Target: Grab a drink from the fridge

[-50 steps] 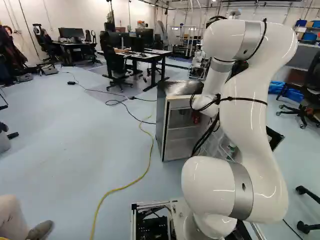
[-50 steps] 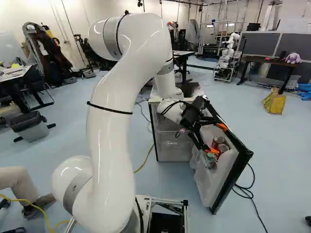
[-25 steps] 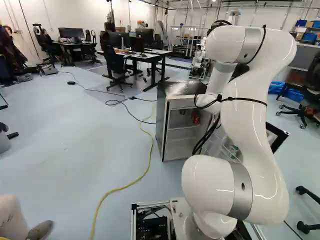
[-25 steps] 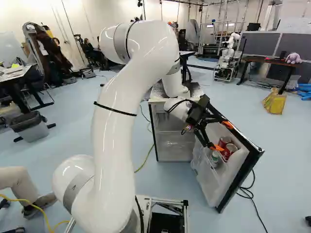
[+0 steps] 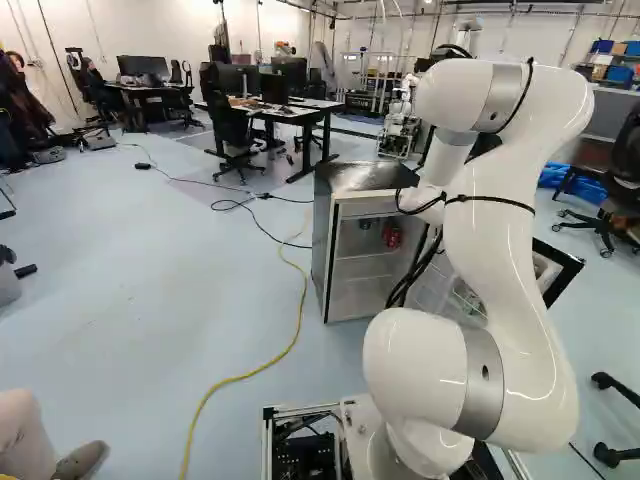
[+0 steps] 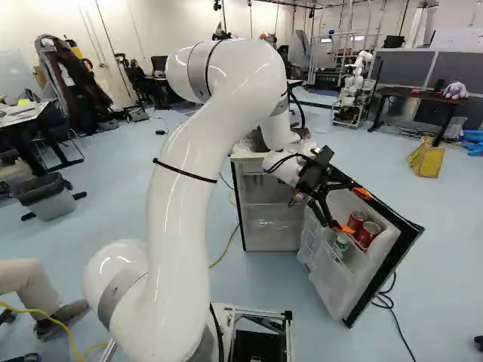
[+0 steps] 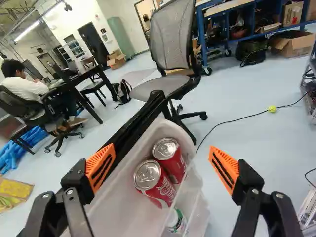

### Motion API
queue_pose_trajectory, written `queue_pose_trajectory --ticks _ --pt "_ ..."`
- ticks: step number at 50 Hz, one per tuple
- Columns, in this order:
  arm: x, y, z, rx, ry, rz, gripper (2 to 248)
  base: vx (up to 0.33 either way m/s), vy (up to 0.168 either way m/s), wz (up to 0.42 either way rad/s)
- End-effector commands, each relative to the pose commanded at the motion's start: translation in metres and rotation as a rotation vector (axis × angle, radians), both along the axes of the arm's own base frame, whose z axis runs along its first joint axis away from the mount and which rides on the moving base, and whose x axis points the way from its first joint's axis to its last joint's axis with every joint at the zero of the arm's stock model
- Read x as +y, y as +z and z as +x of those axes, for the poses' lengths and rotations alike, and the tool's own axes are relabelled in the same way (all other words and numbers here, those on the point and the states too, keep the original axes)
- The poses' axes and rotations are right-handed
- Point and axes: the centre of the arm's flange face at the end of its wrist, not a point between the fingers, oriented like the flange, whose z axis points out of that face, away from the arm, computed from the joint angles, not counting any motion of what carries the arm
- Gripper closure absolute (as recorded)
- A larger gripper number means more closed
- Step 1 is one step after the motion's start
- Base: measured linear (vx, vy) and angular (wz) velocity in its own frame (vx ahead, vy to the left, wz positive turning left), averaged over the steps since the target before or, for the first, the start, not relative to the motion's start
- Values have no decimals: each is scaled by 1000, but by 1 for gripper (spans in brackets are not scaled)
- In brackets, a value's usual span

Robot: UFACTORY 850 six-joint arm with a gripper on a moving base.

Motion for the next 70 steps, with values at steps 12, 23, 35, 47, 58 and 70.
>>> queue_pose_trajectory --ticks 12,23,35,47,58,70 --pt "19 1 -15 47 48 -6 3 0 0 0" --pt "39 6 -31 118 113 -52 3 0 0 0" --pt "61 13 -49 193 206 -112 3 0 0 0" --pt "84 16 -64 239 341 -138 3 0 0 0" --pt "104 18 -77 270 485 -152 3 0 0 0" --pt "122 19 -87 286 644 -146 3 0 0 0"
